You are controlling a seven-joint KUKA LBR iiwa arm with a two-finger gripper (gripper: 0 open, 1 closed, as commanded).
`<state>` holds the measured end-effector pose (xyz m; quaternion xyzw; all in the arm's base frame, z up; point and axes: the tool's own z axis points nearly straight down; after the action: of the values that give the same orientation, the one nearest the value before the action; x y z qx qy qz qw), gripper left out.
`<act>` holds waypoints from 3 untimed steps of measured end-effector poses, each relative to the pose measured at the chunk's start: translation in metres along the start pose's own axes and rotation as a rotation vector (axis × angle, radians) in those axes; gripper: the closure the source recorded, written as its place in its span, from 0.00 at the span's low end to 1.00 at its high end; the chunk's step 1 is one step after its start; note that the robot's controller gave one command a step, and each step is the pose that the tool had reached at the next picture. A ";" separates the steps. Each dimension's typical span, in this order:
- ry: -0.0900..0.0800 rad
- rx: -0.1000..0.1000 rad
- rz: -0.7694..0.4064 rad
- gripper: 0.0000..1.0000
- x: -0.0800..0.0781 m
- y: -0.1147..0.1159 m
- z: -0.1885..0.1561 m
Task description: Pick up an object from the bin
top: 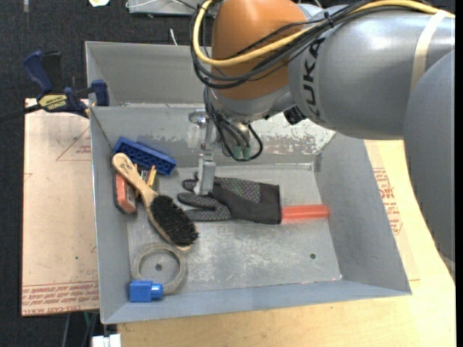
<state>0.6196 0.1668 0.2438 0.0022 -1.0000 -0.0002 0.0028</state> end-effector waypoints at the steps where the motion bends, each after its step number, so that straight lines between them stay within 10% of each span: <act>1: -0.007 -0.001 0.003 0.00 -0.001 -0.001 -0.005; 2: -0.011 -0.004 0.069 0.00 -0.010 -0.006 0.044; 3: -0.018 -0.005 0.026 0.00 0.014 0.026 0.121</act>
Offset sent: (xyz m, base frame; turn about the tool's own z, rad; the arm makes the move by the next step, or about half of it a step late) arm 0.0135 -0.0114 -0.0787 0.1122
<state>0.6050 0.1932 0.1227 -0.0106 -0.9999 -0.0025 -0.0059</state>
